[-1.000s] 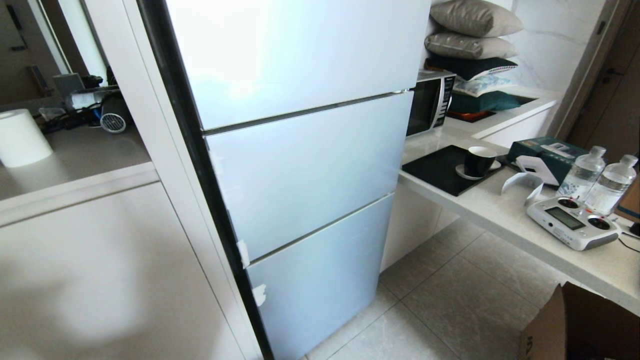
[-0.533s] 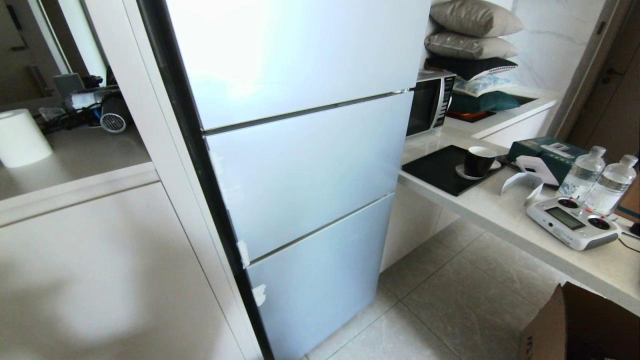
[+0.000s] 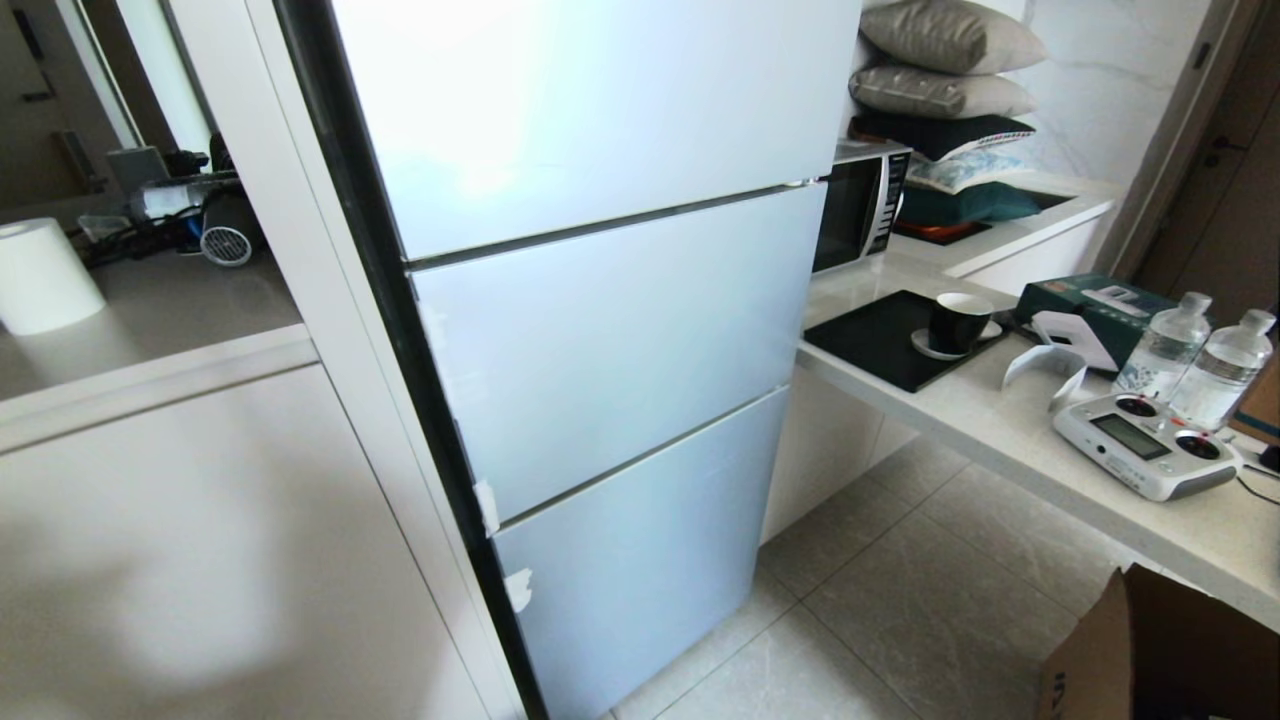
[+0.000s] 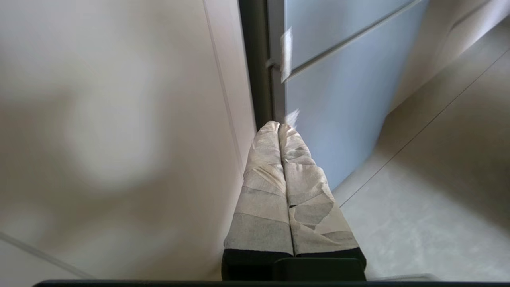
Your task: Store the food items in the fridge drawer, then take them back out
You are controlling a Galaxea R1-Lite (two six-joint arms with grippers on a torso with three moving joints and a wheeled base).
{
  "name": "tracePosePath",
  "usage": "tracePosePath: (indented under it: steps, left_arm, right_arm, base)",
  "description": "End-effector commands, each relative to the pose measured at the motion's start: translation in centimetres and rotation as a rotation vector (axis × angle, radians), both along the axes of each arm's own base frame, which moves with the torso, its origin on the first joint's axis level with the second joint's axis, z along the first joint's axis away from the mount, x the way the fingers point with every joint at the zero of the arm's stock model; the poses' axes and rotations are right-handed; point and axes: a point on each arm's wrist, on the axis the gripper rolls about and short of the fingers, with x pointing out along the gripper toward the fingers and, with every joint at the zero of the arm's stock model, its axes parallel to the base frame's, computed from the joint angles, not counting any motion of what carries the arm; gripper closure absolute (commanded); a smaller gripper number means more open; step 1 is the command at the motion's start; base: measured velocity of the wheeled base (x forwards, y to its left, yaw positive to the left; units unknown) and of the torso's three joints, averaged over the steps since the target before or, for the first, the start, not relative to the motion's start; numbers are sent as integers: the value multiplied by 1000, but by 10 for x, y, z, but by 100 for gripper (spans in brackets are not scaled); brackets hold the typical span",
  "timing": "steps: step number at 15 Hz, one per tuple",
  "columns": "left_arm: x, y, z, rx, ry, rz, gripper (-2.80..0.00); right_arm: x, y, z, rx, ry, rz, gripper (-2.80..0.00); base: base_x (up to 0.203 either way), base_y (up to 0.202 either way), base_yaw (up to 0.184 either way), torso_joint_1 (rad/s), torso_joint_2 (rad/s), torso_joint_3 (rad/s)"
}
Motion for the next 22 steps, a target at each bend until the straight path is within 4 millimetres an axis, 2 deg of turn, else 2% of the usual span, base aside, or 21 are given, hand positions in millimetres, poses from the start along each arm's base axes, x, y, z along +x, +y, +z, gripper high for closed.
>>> tracePosePath:
  steps: [1, 3, 5, 7, 10, 13, 14, 16, 18, 22]
  left_arm:
    - [-6, 0, 24, 5, -94, -1, 0]
    - [-8, 0, 63, -3, -135, -10, 0]
    - [16, 0, 97, -52, -38, -35, 0]
    - [55, -2, 123, -123, 67, -80, 0]
    - [137, -11, 147, -326, 175, -104, 0]
    - [225, -17, 153, -581, 244, -79, 0]
    - [251, -17, 153, -659, 254, -69, 0]
    - [290, -9, 155, -798, 231, -54, 0]
    - [309, 5, 157, -853, 164, -54, 0]
    - [330, 6, 144, -864, 203, -38, 0]
  right_arm:
    - [0, 0, 0, 0, 0, -1, 0]
    - [0, 0, 0, 0, 0, -1, 0]
    - [0, 0, 0, 0, 0, 1, 0]
    - [0, 0, 0, 0, 0, -1, 0]
    - [0, 0, 0, 0, 0, 0, 0]
    - [0, 0, 0, 0, 0, 1, 0]
    - [0, 0, 0, 0, 0, 1, 0]
    - [0, 0, 0, 0, 0, 1, 0]
    - [0, 0, 0, 0, 0, 1, 0]
    - [0, 0, 0, 0, 0, 1, 0]
  base:
    - [0, 0, 0, 0, 0, 0]
    - [0, 0, 0, 0, 0, 0]
    - [0, 0, 0, 0, 0, 0]
    - [0, 0, 0, 0, 0, 0]
    - [0, 0, 0, 0, 0, 0]
    - [0, 0, 0, 0, 0, 0]
    - [0, 0, 0, 0, 0, 0]
    - [0, 0, 0, 0, 0, 0]
    - [0, 0, 0, 0, 0, 0]
    - [0, 0, 0, 0, 0, 0]
